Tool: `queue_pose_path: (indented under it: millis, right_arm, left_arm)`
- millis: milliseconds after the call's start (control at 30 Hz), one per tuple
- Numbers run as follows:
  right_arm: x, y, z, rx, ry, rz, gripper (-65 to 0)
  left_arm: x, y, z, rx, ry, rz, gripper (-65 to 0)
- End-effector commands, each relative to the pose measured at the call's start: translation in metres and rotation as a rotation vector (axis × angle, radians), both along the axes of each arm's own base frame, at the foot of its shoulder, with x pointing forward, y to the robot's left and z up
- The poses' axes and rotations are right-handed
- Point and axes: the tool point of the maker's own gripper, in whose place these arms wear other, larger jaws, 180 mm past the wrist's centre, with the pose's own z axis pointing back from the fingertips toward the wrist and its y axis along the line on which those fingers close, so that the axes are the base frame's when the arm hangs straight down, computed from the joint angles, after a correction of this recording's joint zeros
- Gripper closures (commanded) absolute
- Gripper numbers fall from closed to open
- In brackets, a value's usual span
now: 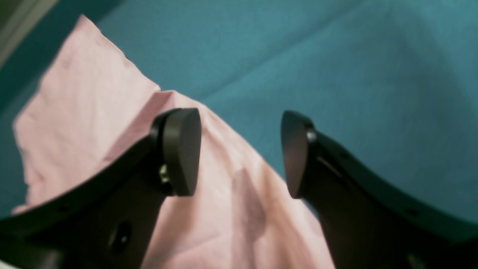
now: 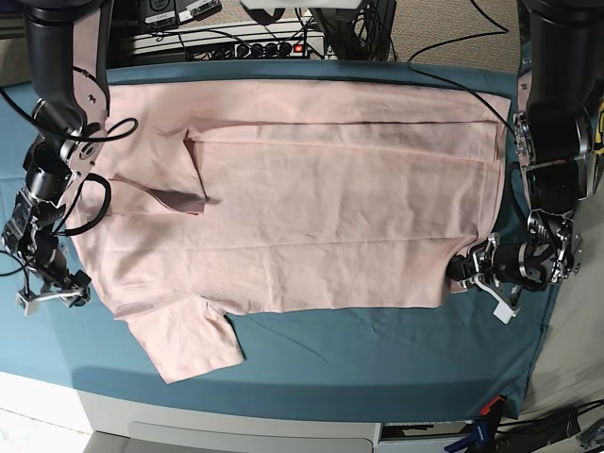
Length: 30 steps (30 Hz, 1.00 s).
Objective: Fold the T-shirt properly
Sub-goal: 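Close both grippers on the shirt side edges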
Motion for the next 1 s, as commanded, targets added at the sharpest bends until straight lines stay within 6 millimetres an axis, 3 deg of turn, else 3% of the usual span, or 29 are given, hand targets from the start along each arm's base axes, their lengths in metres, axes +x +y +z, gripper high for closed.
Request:
queue_pose_path:
  millis: [0, 133, 300, 467, 633, 767, 967]
  right_arm:
    - [0.016, -0.008, 0.031, -0.047, -0.07, 0.01, -34.0]
    - [0.02, 0.005, 0.025, -0.119, -0.022, 0.084, -34.1]
    - [0.018, -0.002, 0.025, -0.141, -0.012, 0.049, -34.0]
    - [0.009, -0.018, 0.021, -0.041, -0.052, -0.059, -34.0]
    - [-0.008, -0.028, 0.003, 0.059, -0.082, -0.149, -34.0]
    - [-0.018, -0.026, -0.011, 0.079, -0.067, -0.157, -34.0]
    - [-0.01, -0.015, -0.007, 0.093, -0.09, -0.112, -34.0]
  left_arm:
    - [0.016, 0.005, 0.022, -0.012, -0.058, 0.009, 0.0]
    - [0.012, -0.004, 0.029, -0.07, -0.065, -0.029, 0.0]
    - [0.011, -0.007, 0.032, -0.094, -0.064, -0.04, 0.0]
    - [0.011, -0.005, 0.034, -0.096, -0.07, -0.042, 0.0]
    - [0.012, -0.007, 0.036, -0.109, -0.083, -0.044, 0.0]
    - [0.013, -0.012, 0.043, -0.142, -0.108, -0.056, 0.0]
    - [0.013, -0.012, 0.043, -0.144, -0.11, -0.055, 0.0]
